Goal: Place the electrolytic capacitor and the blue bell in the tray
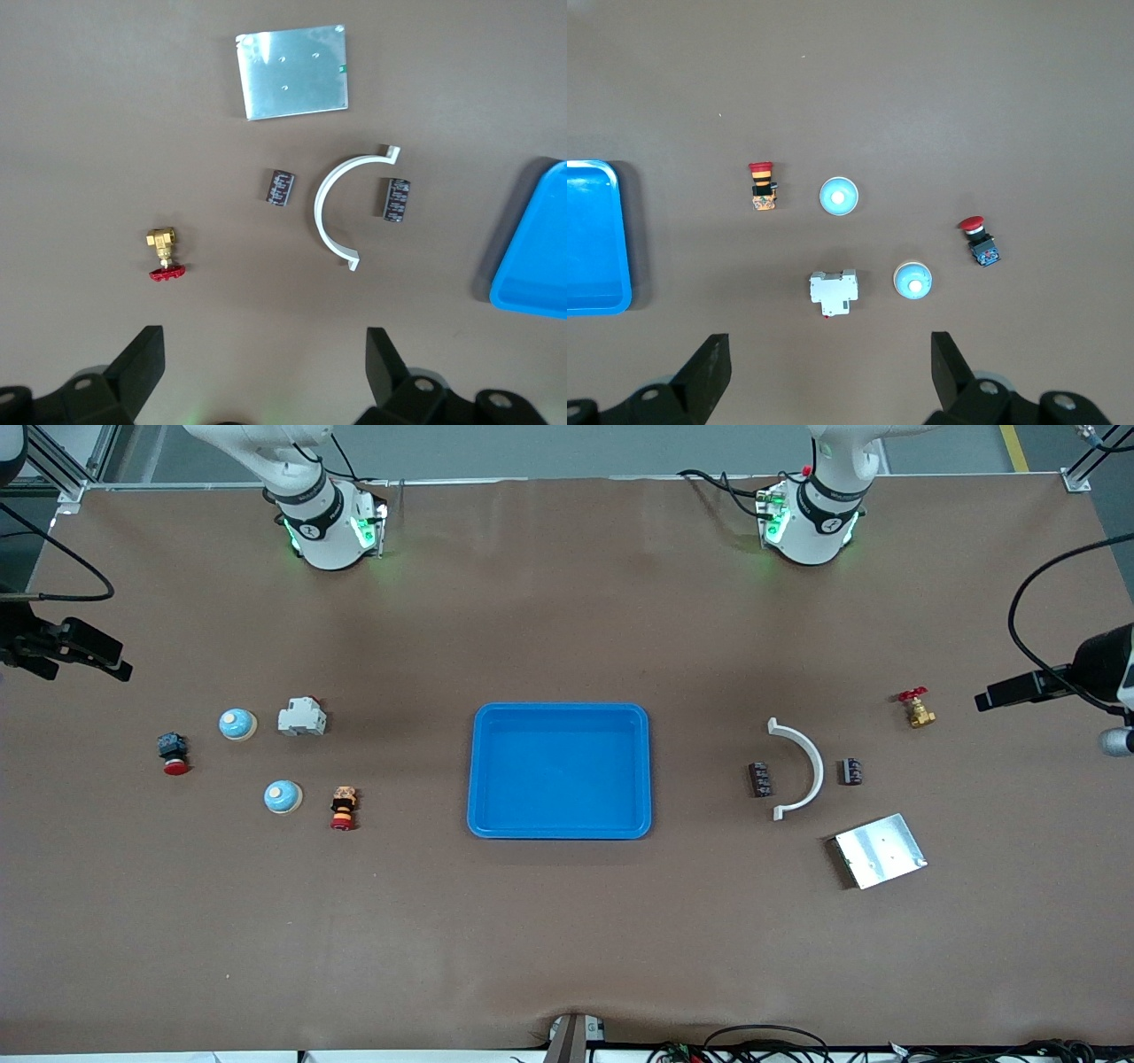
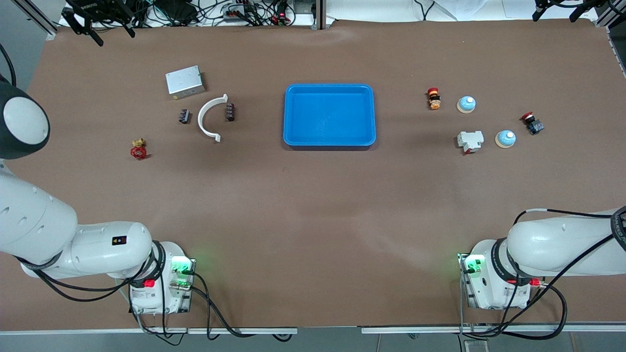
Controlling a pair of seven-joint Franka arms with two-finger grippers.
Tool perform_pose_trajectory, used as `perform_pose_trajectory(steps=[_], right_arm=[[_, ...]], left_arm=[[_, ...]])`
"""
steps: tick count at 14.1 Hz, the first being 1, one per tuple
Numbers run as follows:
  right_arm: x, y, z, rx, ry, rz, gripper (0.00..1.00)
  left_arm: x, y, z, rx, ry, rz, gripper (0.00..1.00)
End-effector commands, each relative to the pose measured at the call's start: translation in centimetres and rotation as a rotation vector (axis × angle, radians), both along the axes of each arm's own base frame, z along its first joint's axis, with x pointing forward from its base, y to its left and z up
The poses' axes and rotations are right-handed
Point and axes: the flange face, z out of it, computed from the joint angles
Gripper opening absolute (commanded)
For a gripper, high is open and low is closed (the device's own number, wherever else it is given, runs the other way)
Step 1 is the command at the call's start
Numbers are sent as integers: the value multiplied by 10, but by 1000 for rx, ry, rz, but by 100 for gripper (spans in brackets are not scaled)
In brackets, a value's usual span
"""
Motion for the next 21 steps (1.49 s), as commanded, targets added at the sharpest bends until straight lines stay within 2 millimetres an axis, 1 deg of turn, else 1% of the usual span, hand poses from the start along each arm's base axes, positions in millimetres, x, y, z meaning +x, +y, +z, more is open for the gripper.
perform_pose_trajectory(steps=[1,3,4,5,8,10,13,15,18,19,21], right_arm=[[-7,-1,4,14,-11,8,100],[-7,-2,4,13,-14,5,100],[-6,-3,1,14,-10,5,100],[-6,-1,-6,17,-4,7,100],[-5,1,-46,26,-2,9,100],[-12,-2,-73,23,-22,22,100],[-24,-16,-121,16,-44,53,100],[-30,-20,-142,8,-25,64,100],[-42,-30,-177,5,-6,44,100],[-47,-31,-188,0,4,45,100],[-53,-32,-203,-12,7,51,100]], left_arm=[[5,-19,-25,-14,-16,-3,100],[9,-37,-48,-8,-40,-21,100],[9,-48,-63,0,-52,-22,100],[9,-59,-76,17,-65,-40,100],[16,-66,-121,37,-42,-58,100],[22,-66,-145,57,-34,-69,100],[27,-69,-182,84,12,-98,100],[29,-63,-199,106,7,-121,100],[33,-63,-217,108,4,-125,100],[33,-65,-220,109,7,-130,100],[31,-65,-233,167,25,-203,100]])
